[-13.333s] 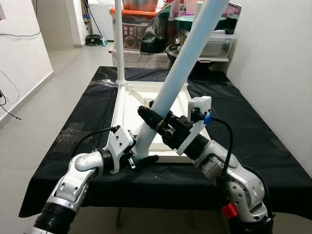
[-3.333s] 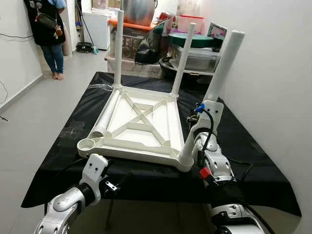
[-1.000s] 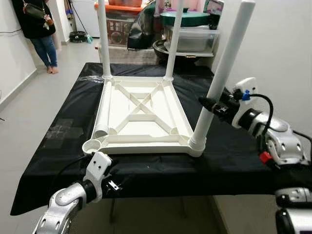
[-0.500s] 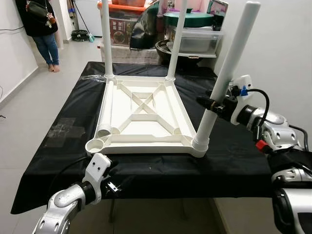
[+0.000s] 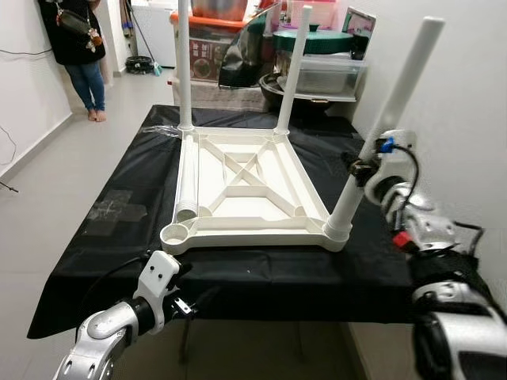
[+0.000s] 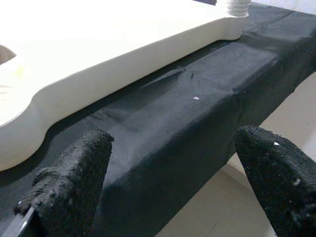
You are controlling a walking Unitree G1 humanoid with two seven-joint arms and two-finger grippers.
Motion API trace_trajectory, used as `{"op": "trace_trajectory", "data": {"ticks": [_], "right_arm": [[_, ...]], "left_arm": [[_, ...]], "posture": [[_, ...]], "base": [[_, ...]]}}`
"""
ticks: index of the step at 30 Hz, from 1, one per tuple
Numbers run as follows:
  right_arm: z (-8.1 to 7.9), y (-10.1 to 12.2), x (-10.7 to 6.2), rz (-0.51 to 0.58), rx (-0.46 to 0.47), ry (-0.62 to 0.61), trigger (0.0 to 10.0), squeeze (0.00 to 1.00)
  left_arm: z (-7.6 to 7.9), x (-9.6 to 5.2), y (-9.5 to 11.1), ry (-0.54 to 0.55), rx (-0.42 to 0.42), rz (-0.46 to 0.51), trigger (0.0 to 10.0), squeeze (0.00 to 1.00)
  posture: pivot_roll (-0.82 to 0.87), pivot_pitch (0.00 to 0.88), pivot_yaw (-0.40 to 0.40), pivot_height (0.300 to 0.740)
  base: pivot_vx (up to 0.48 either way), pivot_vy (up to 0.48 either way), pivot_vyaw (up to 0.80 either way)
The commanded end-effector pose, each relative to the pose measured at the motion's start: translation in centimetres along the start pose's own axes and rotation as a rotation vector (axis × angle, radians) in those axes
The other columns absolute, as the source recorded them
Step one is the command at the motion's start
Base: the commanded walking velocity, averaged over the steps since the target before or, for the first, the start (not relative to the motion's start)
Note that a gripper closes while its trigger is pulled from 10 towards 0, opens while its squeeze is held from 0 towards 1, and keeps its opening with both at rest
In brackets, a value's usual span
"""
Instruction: Building children table
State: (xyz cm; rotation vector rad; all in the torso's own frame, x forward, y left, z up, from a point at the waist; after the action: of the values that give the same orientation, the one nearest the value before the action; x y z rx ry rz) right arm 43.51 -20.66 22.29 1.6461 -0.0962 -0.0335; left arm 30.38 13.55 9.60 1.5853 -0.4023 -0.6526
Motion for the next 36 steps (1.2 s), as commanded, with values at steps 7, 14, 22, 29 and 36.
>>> {"op": "trace_trajectory", "data": {"ticks": [7,14,22,29,36], "right_arm": [[-4.2,-3.1,-1.2,-0.104,0.011,-0.052,0.0,0.00],[-3.7,-2.3,-0.9,-0.120,-0.024,-0.042,10.0,0.00],[-1.3,-0.9,-1.0,-0.099,-0.121,-0.007,10.0,1.00],[-0.2,0.1,-0.6,-0.103,-0.160,0.045,10.0,0.00],[-0.6,2.3,-0.6,-0.032,-0.123,0.180,10.0,0.00]], "left_arm": [[0.5,0.7,0.7,-0.013,-0.008,0.026,10.0,0.00],[0.8,0.8,0.6,-0.016,-0.013,0.029,10.0,0.00],[0.9,0.7,0.4,-0.023,-0.015,0.019,10.0,0.00],[0.8,0.7,0.3,-0.028,-0.008,0.011,10.0,0.00],[0.6,0.7,0.3,-0.029,0.000,0.009,10.0,0.00]], "posture": [[0.07,0.000,-0.115,0.740],[0.06,0.000,-0.114,0.740],[0.06,0.000,-0.110,0.740],[0.06,0.000,-0.107,0.740],[0.06,0.000,-0.106,0.740]], "base": [[0.000,0.000,0.00],[0.000,0.000,0.00],[0.000,0.000,0.00],[0.000,0.000,0.00],[0.000,0.000,0.00]]}}
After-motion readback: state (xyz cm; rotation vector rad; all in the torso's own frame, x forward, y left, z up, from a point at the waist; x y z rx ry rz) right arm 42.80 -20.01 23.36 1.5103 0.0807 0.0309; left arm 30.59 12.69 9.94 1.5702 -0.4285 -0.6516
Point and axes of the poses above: a point about 5 cm out from each wrist's last joint towards the gripper, its own x axis pointing out of the wrist towards the gripper, its own y axis along the axis of the wrist's last joint, z = x × y, the point moved 5 cm from there along x, pointing out of the wrist towards the gripper, and after that the axes turned 2 degrees about -x, right-handed, at the moved point
